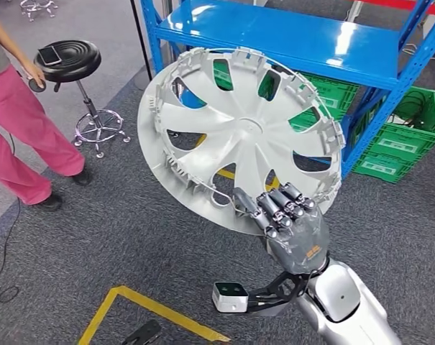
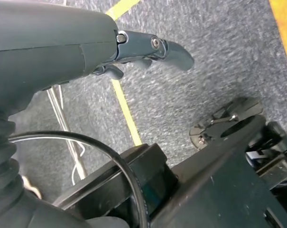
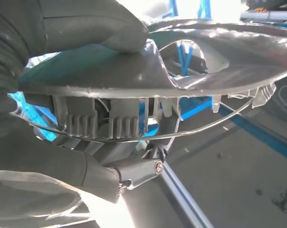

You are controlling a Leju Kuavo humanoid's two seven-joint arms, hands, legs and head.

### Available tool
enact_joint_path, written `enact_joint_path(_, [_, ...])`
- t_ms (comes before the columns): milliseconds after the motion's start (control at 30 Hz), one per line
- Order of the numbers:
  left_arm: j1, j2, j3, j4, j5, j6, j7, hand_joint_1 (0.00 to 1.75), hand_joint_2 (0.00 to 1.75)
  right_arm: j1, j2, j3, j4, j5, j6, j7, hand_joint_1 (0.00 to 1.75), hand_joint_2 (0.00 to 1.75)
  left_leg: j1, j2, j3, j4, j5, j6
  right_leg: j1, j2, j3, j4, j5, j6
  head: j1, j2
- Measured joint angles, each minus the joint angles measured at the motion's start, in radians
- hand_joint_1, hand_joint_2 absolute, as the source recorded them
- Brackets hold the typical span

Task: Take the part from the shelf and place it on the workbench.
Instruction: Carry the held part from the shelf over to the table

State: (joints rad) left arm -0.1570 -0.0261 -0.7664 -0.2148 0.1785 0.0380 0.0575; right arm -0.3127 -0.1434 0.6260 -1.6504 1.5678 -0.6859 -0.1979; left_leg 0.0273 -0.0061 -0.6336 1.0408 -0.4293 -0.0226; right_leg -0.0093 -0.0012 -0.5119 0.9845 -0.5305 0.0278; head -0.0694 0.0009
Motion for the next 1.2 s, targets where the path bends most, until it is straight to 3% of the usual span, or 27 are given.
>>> enact_joint_path(100, [0.003, -0.002, 0.000, 0.000, 0.000, 0.000, -0.002, 0.00, 1.75, -0.004, 0.000, 0.006, 0.001, 0.000, 0.000, 0.008, 1.75, 1.75, -0.002, -0.006, 0.003, -0.006, -0.017, 0.022, -0.003, -0.002, -0.012, 0.015, -0.014, 0.013, 0.001, 0.000])
enact_joint_path(133, [0.004, -0.002, 0.000, 0.000, 0.000, 0.000, -0.002, 0.00, 1.75, -0.006, 0.000, 0.009, 0.001, 0.000, 0.000, 0.010, 1.75, 1.75, -0.002, -0.007, 0.006, -0.006, -0.020, 0.028, -0.004, -0.002, -0.027, 0.043, -0.029, 0.016, 0.004, 0.000])
enact_joint_path(167, [0.003, -0.002, 0.000, 0.000, -0.001, 0.000, -0.002, 0.00, 1.75, -0.008, 0.000, 0.012, 0.001, 0.000, 0.000, 0.012, 1.75, 1.75, -0.002, -0.008, 0.010, -0.007, -0.023, 0.033, -0.005, -0.002, -0.055, 0.092, -0.049, 0.020, 0.007, 0.000])
enact_joint_path(267, [0.006, -0.003, 0.000, 0.000, -0.001, 0.000, -0.002, 0.00, 1.75, -0.012, 0.000, 0.018, 0.003, 0.000, 0.000, 0.022, 1.75, 1.75, -0.009, -0.008, 0.016, -0.006, -0.031, 0.044, -0.004, -0.002, -0.189, 0.299, -0.108, 0.021, 0.013, 0.000])
enact_joint_path(300, [0.007, -0.003, 0.000, 0.000, -0.002, 0.000, -0.002, 0.00, 1.75, -0.012, 0.000, 0.020, 0.005, 0.000, 0.000, 0.029, 1.75, 1.75, -0.012, -0.009, 0.019, -0.006, -0.034, 0.046, -0.002, -0.002, -0.221, 0.332, -0.102, 0.018, 0.013, 0.000])
enact_joint_path(333, [0.008, -0.003, 0.000, 0.000, -0.002, 0.000, -0.003, 0.00, 1.75, -0.014, 0.000, 0.023, 0.007, 0.000, 0.000, 0.037, 1.75, 1.75, -0.016, -0.011, 0.025, -0.006, -0.038, 0.048, 0.000, -0.001, -0.233, 0.327, -0.076, 0.011, 0.013, 0.000])
enact_joint_path(367, [0.009, -0.004, 0.000, 0.000, -0.003, 0.000, -0.003, 0.00, 1.75, -0.016, 0.000, 0.027, 0.009, 0.000, 0.000, 0.047, 1.75, 1.75, -0.020, -0.013, 0.031, -0.006, -0.042, 0.050, 0.005, -0.001, -0.224, 0.282, -0.031, 0.000, 0.013, 0.000])
enact_joint_path(433, [0.009, -0.008, 0.000, 0.000, -0.005, 0.000, -0.005, 0.00, 1.75, -0.025, -0.002, 0.036, 0.013, 0.000, 0.000, 0.066, 1.75, 1.75, -0.027, -0.016, 0.044, -0.007, -0.052, 0.050, 0.019, 0.002, -0.173, 0.144, 0.060, -0.031, 0.011, 0.000])
enact_joint_path(467, [0.009, -0.010, 0.000, 0.000, -0.006, 0.000, -0.005, 0.00, 1.75, -0.030, -0.003, 0.041, 0.014, 0.000, 0.000, 0.074, 1.75, 1.75, -0.027, -0.017, 0.047, -0.007, -0.055, 0.048, 0.026, 0.003, -0.149, 0.091, 0.086, -0.045, 0.009, 0.000])
enact_joint_path(500, [0.008, -0.012, 0.000, 0.000, -0.007, 0.000, -0.005, 0.00, 1.75, -0.035, -0.004, 0.044, 0.015, 0.000, 0.000, 0.079, 1.75, 1.75, -0.027, -0.017, 0.047, -0.005, -0.057, 0.046, 0.031, 0.003, -0.133, 0.060, 0.094, -0.054, 0.008, 0.000])
enact_joint_path(533, [0.007, -0.013, 0.000, 0.000, -0.008, 0.000, -0.006, 0.00, 1.75, -0.040, -0.005, 0.046, 0.017, 0.000, 0.000, 0.083, 1.75, 1.75, -0.027, -0.017, 0.045, -0.004, -0.059, 0.044, 0.032, 0.003, -0.125, 0.049, 0.089, -0.049, 0.008, 0.000])
enact_joint_path(633, [0.005, -0.013, 0.000, 0.000, -0.010, 0.000, -0.006, 0.00, 1.75, -0.047, -0.007, 0.052, 0.019, 0.000, 0.000, 0.088, 1.75, 1.75, -0.028, -0.014, 0.046, -0.003, -0.061, 0.044, 0.029, 0.005, -0.118, 0.035, 0.081, -0.016, 0.010, 0.000])
enact_joint_path(1200, [0.006, -0.009, 0.000, 0.000, -0.010, 0.000, -0.007, 0.00, 1.75, -0.057, -0.010, 0.085, 0.035, -0.001, 0.000, 0.119, 1.75, 1.75, -0.026, -0.014, 0.052, -0.015, -0.055, 0.033, 0.030, 0.005, -0.117, 0.036, 0.081, -0.026, 0.010, 0.000])
